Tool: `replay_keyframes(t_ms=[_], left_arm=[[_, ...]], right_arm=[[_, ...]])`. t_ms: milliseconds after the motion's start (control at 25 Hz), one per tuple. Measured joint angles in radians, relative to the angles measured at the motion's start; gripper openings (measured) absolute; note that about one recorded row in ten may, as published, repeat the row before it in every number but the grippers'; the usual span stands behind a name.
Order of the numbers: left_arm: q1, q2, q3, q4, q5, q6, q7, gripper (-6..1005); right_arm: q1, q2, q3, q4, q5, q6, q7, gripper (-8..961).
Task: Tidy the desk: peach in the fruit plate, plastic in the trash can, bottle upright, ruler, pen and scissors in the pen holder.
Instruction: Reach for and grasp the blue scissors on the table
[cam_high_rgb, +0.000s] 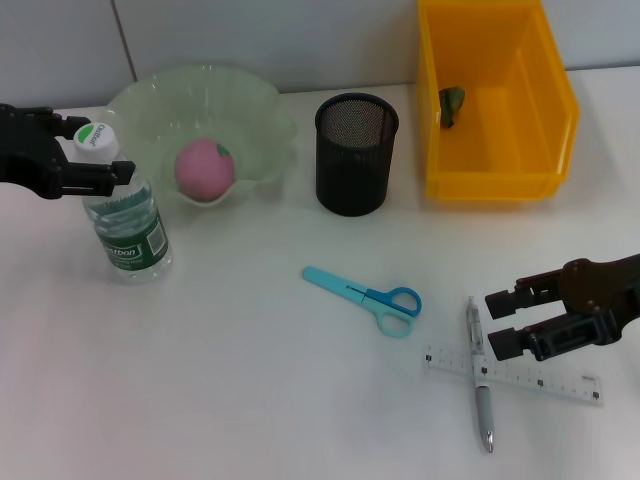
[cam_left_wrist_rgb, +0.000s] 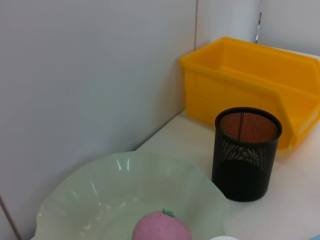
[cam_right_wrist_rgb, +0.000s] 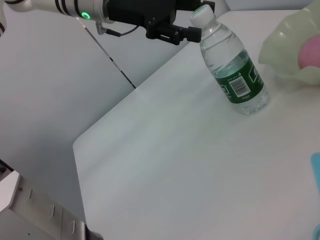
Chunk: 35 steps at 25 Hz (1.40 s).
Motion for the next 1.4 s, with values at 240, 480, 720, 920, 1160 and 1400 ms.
replay_keyframes(t_ms=[240, 480, 720, 920, 1160, 1400], left_arm=[[0.002, 0.000, -0.003, 0.002, -0.003, 0.008, -0.001, 810], [0.003, -0.002, -0.033, 0.004, -0.011, -0.002, -0.001, 809], [0.032, 0.027, -0.166, 0.012, -0.246, 0.156, 0.007, 808], [0.099, 0.066, -0.187, -0.040, -0.558, 0.368, 0.018, 808], [0.141, 0.010, -0.065, -0.202, -0.598, 0.467, 0.198, 807], [0.131, -0.003, 0.039, -0.494, -0.544, 0.407, 0.448, 806]], right_arm=[[-0.002, 0.000, 0.000, 0.000, 0.000, 0.000, 0.001, 784], [-0.001, 0.000, -0.001, 0.000, 0.000, 0.000, 0.001, 784], [0.002, -0.001, -0.004, 0.000, 0.000, 0.000, -0.003, 783], [0.011, -0.003, -0.001, -0.003, 0.000, 0.000, -0.015, 783], [0.017, 0.000, 0.000, -0.032, 0.000, 0.000, -0.024, 783], [0.029, 0.000, -0.003, -0.072, 0.000, -0.025, -0.014, 784]])
